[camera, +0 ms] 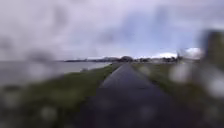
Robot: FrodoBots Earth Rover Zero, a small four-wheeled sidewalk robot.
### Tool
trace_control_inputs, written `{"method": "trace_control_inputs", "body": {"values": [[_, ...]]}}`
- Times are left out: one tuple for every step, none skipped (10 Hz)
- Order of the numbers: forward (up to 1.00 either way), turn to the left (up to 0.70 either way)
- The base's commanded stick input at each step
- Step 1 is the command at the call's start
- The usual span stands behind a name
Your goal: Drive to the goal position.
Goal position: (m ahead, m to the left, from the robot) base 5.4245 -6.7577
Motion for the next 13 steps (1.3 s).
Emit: {"method": "trace_control_inputs", "body": {"values": [[0.70,0.00],[0.70,0.00],[0.70,0.00],[0.70,-0.35],[0.70,-0.35],[0.70,-0.35],[0.70,-0.35],[0.70,-0.35],[0.70,-0.35],[0.70,-0.35],[0.70,0.00],[0.70,0.00],[0.70,0.00]]}}
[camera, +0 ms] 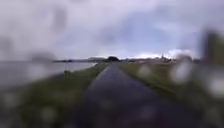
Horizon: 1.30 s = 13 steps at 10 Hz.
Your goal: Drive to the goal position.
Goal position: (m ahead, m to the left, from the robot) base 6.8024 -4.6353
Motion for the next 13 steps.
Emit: {"method": "trace_control_inputs", "body": {"values": [[0.70,0.00],[0.70,0.00],[0.70,0.00],[0.70,0.00],[0.70,0.00],[0.70,0.00],[0.70,0.00],[0.70,0.00],[0.70,0.00],[0.70,0.00],[0.70,0.00],[0.70,0.00],[0.70,0.00]]}}
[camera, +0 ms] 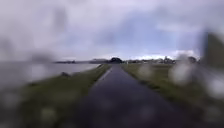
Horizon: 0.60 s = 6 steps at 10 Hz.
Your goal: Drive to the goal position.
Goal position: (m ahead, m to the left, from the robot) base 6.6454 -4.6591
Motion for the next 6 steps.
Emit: {"method": "trace_control_inputs", "body": {"values": [[0.70,0.00],[0.70,-0.35],[0.70,-0.35],[0.70,-0.35],[0.70,-0.35],[0.70,-0.30]]}}
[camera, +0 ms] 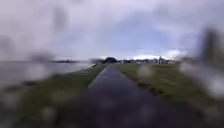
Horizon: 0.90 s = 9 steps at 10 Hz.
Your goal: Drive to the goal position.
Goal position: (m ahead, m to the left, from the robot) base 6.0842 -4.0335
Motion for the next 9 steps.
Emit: {"method": "trace_control_inputs", "body": {"values": [[0.70,-0.15],[0.70,0.00],[0.70,0.00],[0.70,0.00],[0.70,0.00],[0.70,0.00],[0.70,0.00],[0.70,0.00],[0.70,0.00]]}}
